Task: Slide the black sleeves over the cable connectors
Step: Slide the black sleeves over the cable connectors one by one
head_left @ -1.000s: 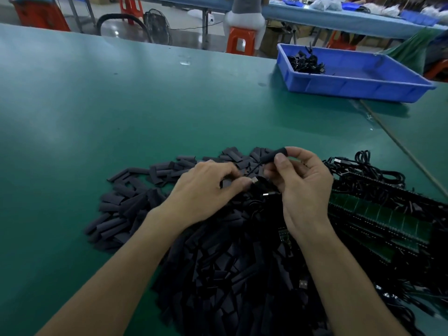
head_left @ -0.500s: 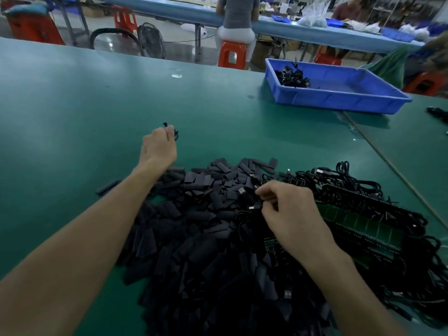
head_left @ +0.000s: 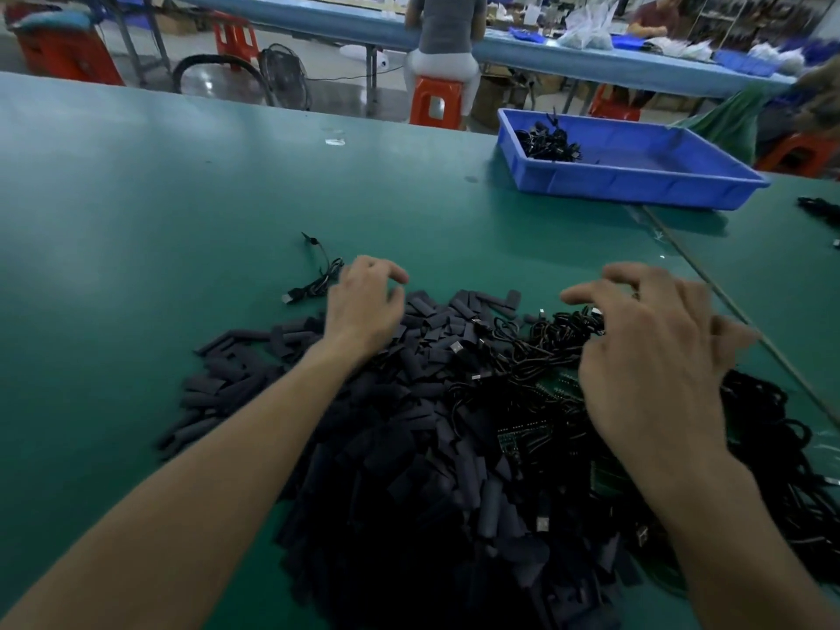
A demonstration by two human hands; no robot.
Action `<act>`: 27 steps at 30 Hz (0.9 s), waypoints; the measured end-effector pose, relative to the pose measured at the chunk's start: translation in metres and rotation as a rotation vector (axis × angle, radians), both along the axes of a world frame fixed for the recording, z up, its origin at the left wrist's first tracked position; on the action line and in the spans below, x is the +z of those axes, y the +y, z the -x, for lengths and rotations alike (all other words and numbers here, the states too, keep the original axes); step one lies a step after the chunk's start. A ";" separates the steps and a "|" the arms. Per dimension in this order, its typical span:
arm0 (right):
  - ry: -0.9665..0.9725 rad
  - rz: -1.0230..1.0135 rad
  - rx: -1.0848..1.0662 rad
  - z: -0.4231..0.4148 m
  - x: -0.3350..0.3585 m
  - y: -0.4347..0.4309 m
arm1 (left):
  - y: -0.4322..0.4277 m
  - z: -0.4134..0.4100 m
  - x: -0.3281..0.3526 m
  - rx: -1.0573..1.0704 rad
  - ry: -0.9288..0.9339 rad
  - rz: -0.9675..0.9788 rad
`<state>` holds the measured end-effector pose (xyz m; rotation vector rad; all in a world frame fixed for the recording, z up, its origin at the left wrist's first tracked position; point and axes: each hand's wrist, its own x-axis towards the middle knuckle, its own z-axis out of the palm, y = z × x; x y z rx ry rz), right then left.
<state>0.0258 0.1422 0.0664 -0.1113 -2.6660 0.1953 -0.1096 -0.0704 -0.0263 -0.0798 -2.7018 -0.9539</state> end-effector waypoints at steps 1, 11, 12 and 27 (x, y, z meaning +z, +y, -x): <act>-0.031 -0.014 -0.039 0.000 0.003 0.007 | 0.009 -0.007 0.001 -0.026 0.011 -0.036; -0.113 0.250 0.141 0.013 -0.006 0.032 | 0.076 -0.072 0.012 -0.502 0.034 -0.498; -0.122 0.269 0.177 0.015 -0.004 0.036 | 0.082 -0.075 0.013 -0.553 0.013 -0.554; -0.479 0.213 0.414 0.043 0.021 0.055 | 0.108 -0.070 0.009 -0.635 -0.201 -0.890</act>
